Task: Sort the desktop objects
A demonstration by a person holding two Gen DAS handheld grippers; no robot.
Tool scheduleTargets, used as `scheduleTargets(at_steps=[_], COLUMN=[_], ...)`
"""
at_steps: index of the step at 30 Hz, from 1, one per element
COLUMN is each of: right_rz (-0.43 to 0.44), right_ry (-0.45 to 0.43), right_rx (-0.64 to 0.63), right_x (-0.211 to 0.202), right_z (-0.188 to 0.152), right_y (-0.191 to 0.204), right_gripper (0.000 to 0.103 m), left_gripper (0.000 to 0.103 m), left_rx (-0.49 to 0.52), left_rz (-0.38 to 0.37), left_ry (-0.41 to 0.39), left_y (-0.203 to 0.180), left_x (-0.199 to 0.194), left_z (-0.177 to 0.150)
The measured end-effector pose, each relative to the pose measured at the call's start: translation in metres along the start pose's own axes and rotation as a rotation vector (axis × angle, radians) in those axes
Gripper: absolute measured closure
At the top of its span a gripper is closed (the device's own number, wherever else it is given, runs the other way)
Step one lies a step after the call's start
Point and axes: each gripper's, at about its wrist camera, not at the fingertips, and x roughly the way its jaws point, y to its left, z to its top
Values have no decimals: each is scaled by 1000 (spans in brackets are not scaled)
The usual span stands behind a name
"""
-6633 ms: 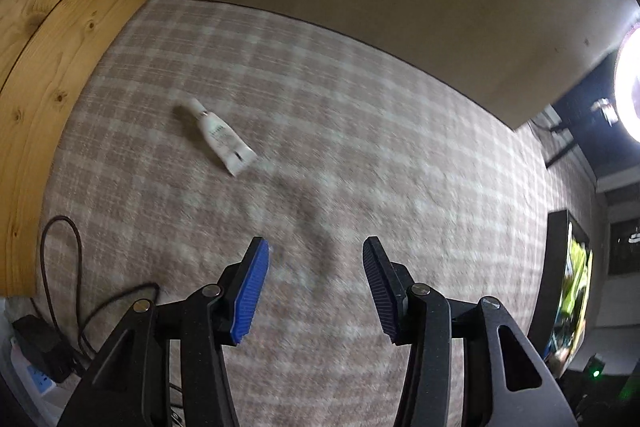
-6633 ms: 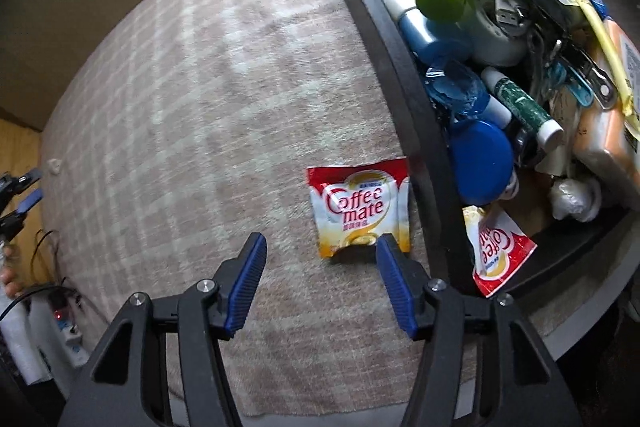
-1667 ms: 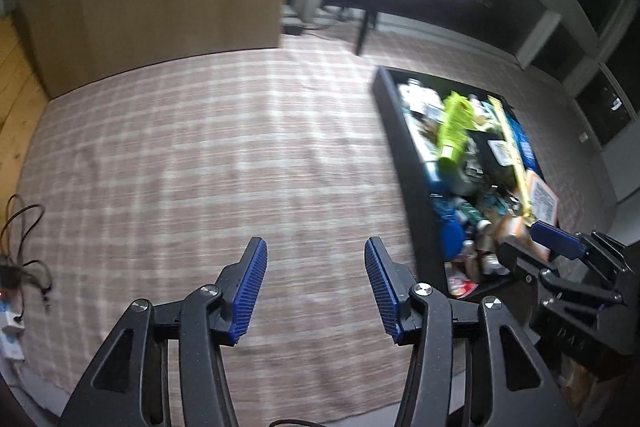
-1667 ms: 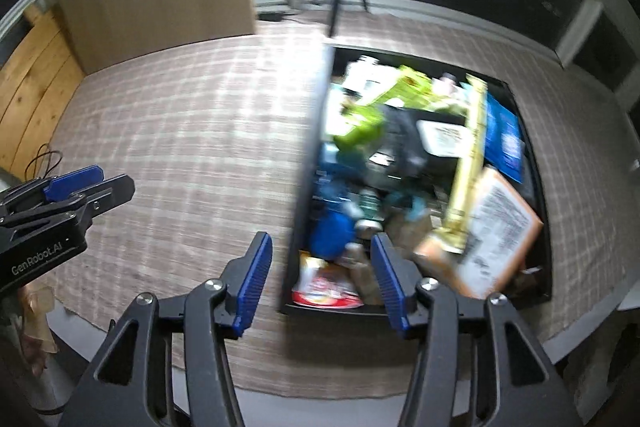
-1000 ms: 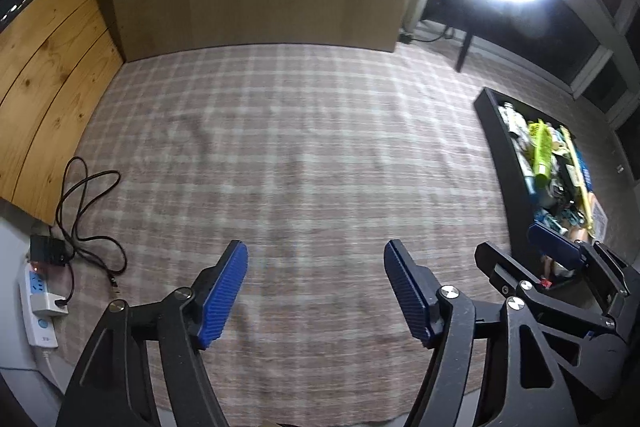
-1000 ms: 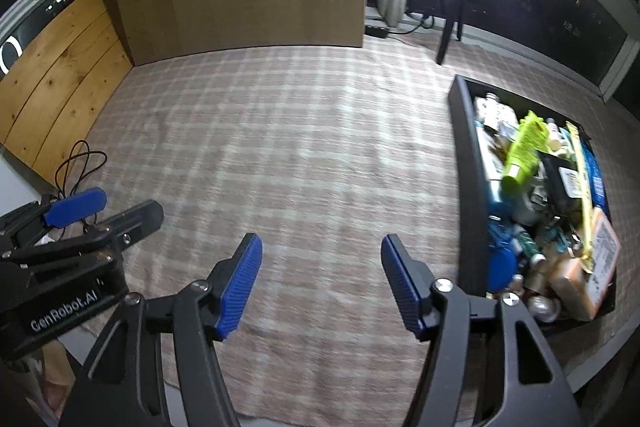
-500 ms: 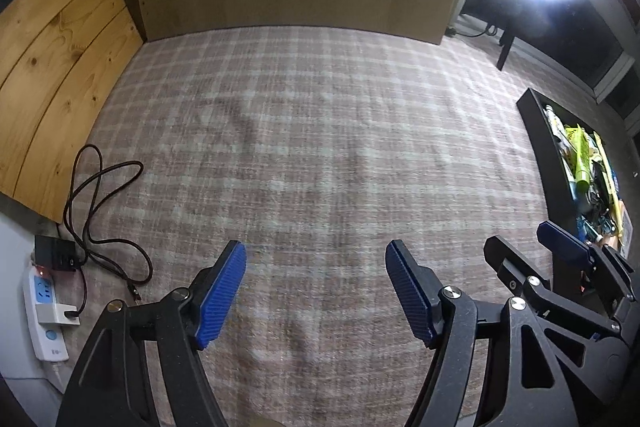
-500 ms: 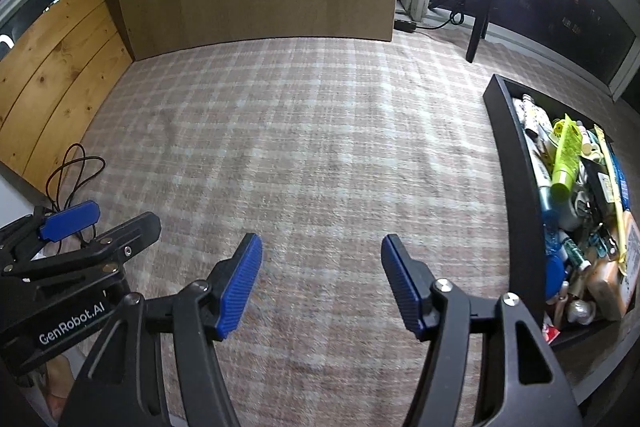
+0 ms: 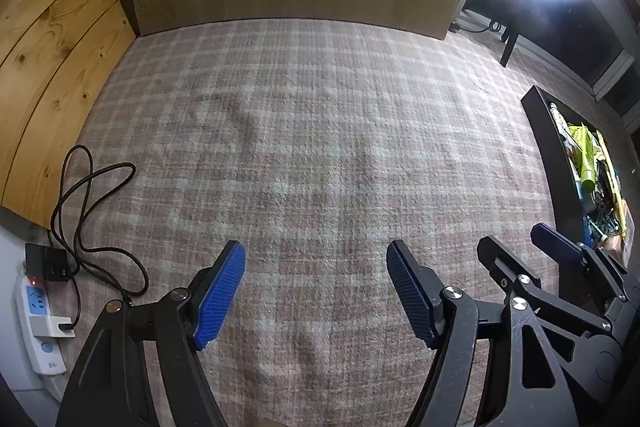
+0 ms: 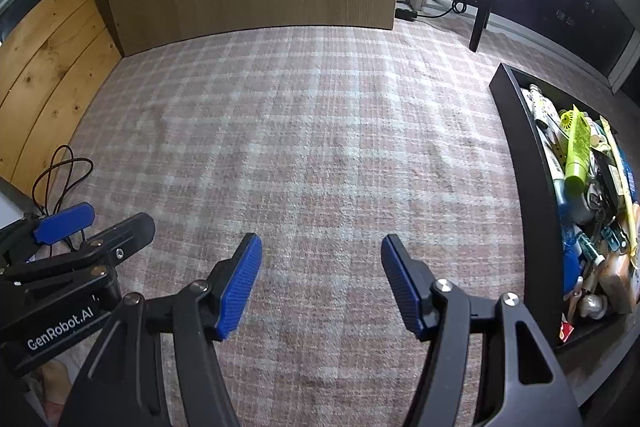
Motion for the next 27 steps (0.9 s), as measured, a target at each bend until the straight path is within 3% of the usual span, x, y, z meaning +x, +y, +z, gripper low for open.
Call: scheduleTargets(at_steps=[8, 14, 27], right_rz=[8, 10, 5], right_ry=[16, 19, 20], right_rx=[-15, -23, 9], right_x=[6, 7, 19], right_z=[0, 1, 7], right_y=[2, 1, -5], right_gripper=[42, 42, 42], left_gripper=[29, 29, 28], left_rx=[-16, -63, -7], left_rz=[7, 8, 21], left_ry=[-26, 18, -17], left_y=[4, 11, -1], left_x=[-5, 3, 8], left_z=[-3, -3, 6])
